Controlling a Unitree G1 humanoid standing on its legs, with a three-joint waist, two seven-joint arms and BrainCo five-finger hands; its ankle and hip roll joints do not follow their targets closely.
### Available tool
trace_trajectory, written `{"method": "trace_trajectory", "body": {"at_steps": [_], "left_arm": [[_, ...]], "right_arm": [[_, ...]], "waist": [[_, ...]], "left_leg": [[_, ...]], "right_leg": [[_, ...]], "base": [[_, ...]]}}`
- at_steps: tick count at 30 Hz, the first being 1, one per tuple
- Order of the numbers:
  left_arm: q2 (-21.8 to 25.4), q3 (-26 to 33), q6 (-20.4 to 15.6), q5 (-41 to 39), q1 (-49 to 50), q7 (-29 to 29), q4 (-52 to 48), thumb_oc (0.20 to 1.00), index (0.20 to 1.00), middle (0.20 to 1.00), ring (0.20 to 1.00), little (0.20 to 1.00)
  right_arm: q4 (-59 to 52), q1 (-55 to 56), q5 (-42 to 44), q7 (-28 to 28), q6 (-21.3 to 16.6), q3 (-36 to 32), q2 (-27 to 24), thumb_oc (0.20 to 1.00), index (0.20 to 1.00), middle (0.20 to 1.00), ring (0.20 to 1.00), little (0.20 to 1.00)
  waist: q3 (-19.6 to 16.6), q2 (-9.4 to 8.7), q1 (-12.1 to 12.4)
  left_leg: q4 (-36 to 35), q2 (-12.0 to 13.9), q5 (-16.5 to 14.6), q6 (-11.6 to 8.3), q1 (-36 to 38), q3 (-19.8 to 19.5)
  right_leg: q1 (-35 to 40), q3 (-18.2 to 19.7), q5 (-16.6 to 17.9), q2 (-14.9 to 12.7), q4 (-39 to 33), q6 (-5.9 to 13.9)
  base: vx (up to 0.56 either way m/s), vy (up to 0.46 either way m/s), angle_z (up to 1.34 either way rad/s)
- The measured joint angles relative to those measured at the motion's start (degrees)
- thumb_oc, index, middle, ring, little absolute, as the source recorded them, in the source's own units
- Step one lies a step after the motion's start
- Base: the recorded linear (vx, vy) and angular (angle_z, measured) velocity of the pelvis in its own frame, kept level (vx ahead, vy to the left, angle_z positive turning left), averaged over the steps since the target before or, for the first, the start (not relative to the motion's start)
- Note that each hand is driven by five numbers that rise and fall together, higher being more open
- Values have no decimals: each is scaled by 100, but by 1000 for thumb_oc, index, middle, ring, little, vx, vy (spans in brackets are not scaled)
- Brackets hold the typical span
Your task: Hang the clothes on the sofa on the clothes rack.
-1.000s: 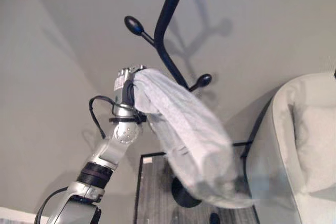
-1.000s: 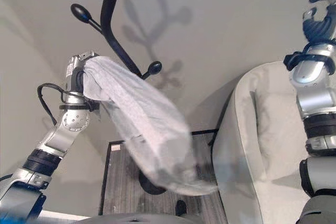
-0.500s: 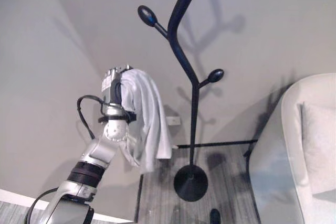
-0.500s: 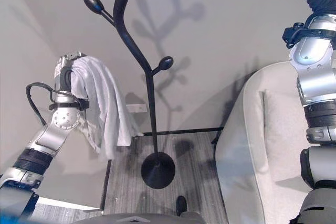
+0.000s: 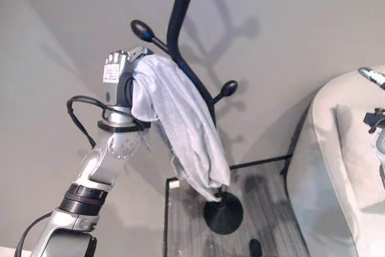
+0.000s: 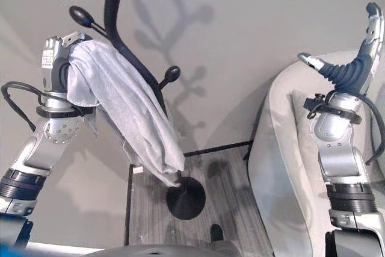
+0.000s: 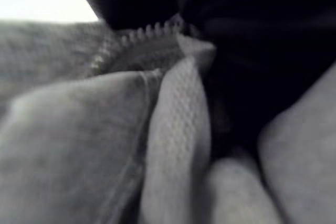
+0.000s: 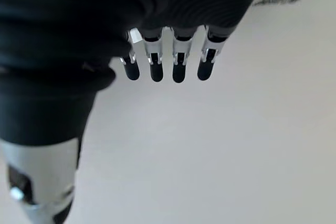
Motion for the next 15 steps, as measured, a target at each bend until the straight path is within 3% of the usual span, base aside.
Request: {"method": "trace_trajectory", "body": {"at_steps": [4,15], "left_arm": [[-50,4,-40,-9,219,-32,-112,200,200,200,200,200],[-406,-471,-237,-123,651,-679,-921,200,200,200,200,200]], "right_arm": [[197,406,125,15,-27,190,716,1000,1000,1000,1000,1000],[1334,845,620,829,139,1686,1601,1000,1000,1000,1000,1000]], "waist": [[-2,-1,8],[-8,25,50]], "left_leg": [[0,-39,2,3,8,23],[-3,-95,11,15,68,16]], "right_leg": [[-12,39,26,-9,0,1],[43,39,64,-96,-6,50]], "base": [[-6,22,-3],[-17,43,1]]}}
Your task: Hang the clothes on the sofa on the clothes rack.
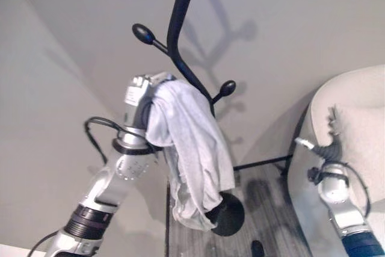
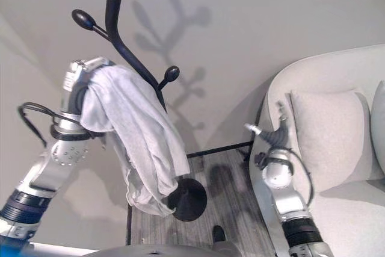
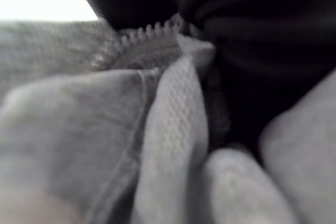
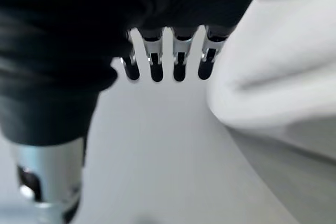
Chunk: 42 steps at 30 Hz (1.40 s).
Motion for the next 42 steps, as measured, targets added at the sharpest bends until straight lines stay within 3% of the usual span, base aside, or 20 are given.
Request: {"method": "trace_trajectory", "body": {"at_steps": [5,20,30,35,36,37,42], "left_arm": [[-259,-366,8,-31,-9,-81,-364,200,200,200,200,200],[-974,-1208,124,-903,-475,-309,-592,200,200,200,200,200],[-1257,-1650,213,-902,-1611,-324,-360,200,200,200,200,200],[-1616,-1757,251,-900,-2351,-248,-285,200,200,200,200,200],[-1641,-1857,250,-896,-2386,-235,-188,200,200,200,200,200],[-1641,-1903,255,-895,-2386,-236,-118,200,200,200,200,200],[-1632,-1953,252,-889,-2386,-237,-23,200,200,200,200,200]], "right_arm": [[779,-129,397,234,113,815,378,1000,1000,1000,1000,1000],[1712,-472,842,739,262,1905,966,1000,1000,1000,1000,1000],[2301,-707,782,985,355,2598,1158,1000,1000,1000,1000,1000],[2881,-945,816,1162,385,2843,1394,1000,1000,1000,1000,1000],[2878,-970,846,1271,385,2977,1393,561,561,561,561,561],[2873,-990,871,1384,385,3071,1384,200,200,200,200,200],[2637,-993,1324,1805,371,3219,1162,200,200,200,200,200]], "waist": [[-8,-2,-13],[-87,67,120],[-217,16,102],[-241,-41,102],[-250,-37,104],[-251,-35,103],[-251,-36,106]], "left_leg": [[-30,-41,-9,2,18,-6],[-1,-125,31,50,17,-90],[-28,-157,39,66,-36,-141],[-8,-206,58,94,-39,-150],[-29,-202,57,92,-42,-155],[-29,-197,56,92,-46,-155],[-28,-198,57,92,-49,-153]], "right_leg": [[41,12,-6,-43,4,2],[54,-64,34,-139,3,67],[50,-90,40,-180,4,61],[51,-104,59,-228,5,96],[55,-106,47,-224,5,77],[52,-107,47,-222,5,76],[44,-106,49,-220,4,74]], "base": [[-21,53,0],[-20,29,3],[-12,4,1],[7,-2,0],[0,0,0],[0,0,0],[0,0,0]]}}
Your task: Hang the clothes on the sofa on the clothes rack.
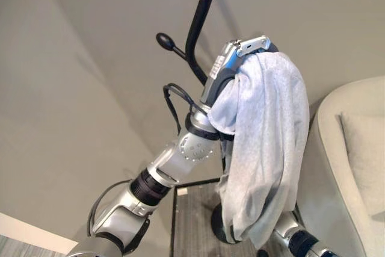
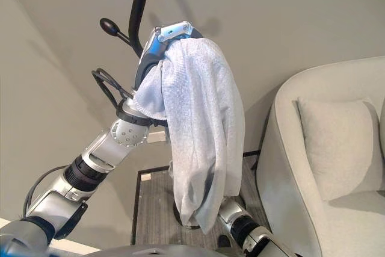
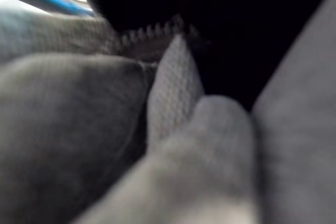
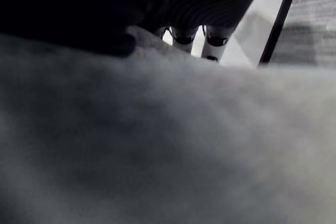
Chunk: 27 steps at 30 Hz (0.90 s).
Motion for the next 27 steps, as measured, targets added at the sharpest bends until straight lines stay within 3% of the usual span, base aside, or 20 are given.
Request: {"method": "trace_trajectory", "body": {"at_steps": [4,8,11,13,16,27], "left_arm": [[4,3,7,8,0,0,134,200,200,200,200,200],[139,92,3,118,4,6,129,200,200,200,200,200],[406,546,74,250,149,119,119,200,200,200,200,200],[898,1102,95,392,458,211,109,200,200,200,200,200],[1003,1370,119,531,642,338,170,200,200,200,200,200],[972,1370,114,772,752,559,180,200,200,200,200,200]], "right_arm": [[47,17,191,89,-31,-61,-44,200,200,200,200,200],[-129,279,195,21,-51,-680,-226,200,200,200,200,200],[-630,673,196,-214,-74,-1554,-669,200,200,200,200,200],[-1251,1207,172,-480,-120,-2742,-1182,200,200,200,200,200],[-1542,1215,104,-1020,-192,-3596,-1493,200,200,200,200,200],[-2525,737,-1073,-2275,-157,-3838,-1558,200,200,200,200,200]], "waist": [[-1,1,-11],[3,-3,-43],[-6,-5,-154],[-30,32,-187],[-47,-15,-312],[-101,-14,-415]], "left_leg": [[1,-2,0,0,26,6],[-1,-8,-1,-1,33,27],[-3,-7,-7,-10,51,62],[-5,2,-48,-38,89,182],[-6,-4,-53,-38,84,191],[-7,-5,-61,-41,95,241]], "right_leg": [[0,5,1,0,-1,2],[0,24,2,-3,1,2],[-6,68,1,6,1,4],[-4,172,0,24,-3,8],[-11,185,-1,24,-4,13],[-31,257,9,38,-14,17]], "base": [[0,0,0],[8,3,0],[38,16,-8],[38,16,-22],[21,13,-6],[9,5,-2]]}}
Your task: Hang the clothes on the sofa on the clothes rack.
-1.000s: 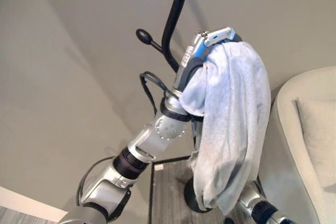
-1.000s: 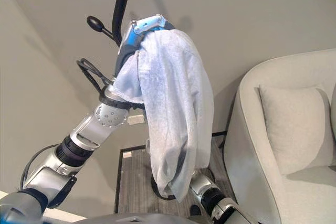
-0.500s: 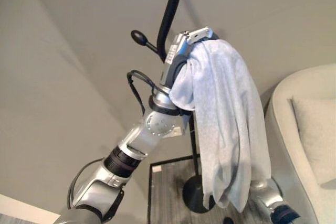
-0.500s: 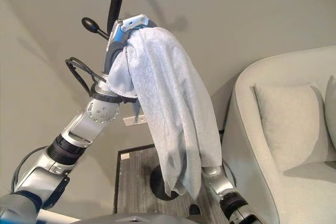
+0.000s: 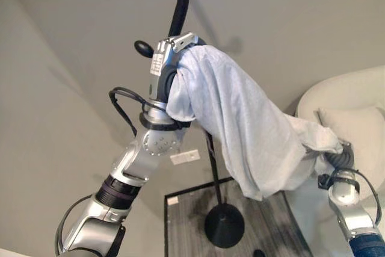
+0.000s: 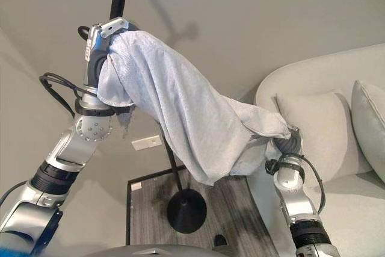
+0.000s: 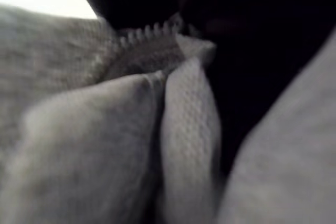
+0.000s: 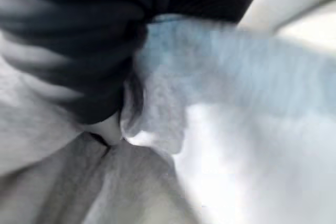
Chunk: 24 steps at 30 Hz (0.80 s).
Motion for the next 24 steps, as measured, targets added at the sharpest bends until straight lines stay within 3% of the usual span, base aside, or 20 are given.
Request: {"method": "trace_trajectory", "body": {"at_steps": [9,12,24], "left_arm": [[-73,2,4,3,5,149,188,200,200,200,200,200],[-99,3,6,9,-4,285,278,200,200,200,200,200],[-31,439,227,229,-326,752,796,200,200,200,200,200]], "right_arm": [[-103,-1092,-704,-916,140,-244,-139,200,200,200,200,200],[-75,-1424,-862,-1145,348,-235,-447,200,200,200,200,200],[-95,-2884,-1218,-1576,543,-328,-1323,200,200,200,200,200]], "waist": [[-17,25,148],[-20,32,236],[18,-37,301]], "left_leg": [[1,0,3,3,-11,73],[1,-4,1,3,-26,71],[1,11,0,1,-51,58]], "right_leg": [[-62,64,33,14,0,2],[-63,61,34,10,0,2],[-73,40,28,17,-5,7]], "base": [[-5,-1,-4],[0,0,0],[0,0,0]]}}
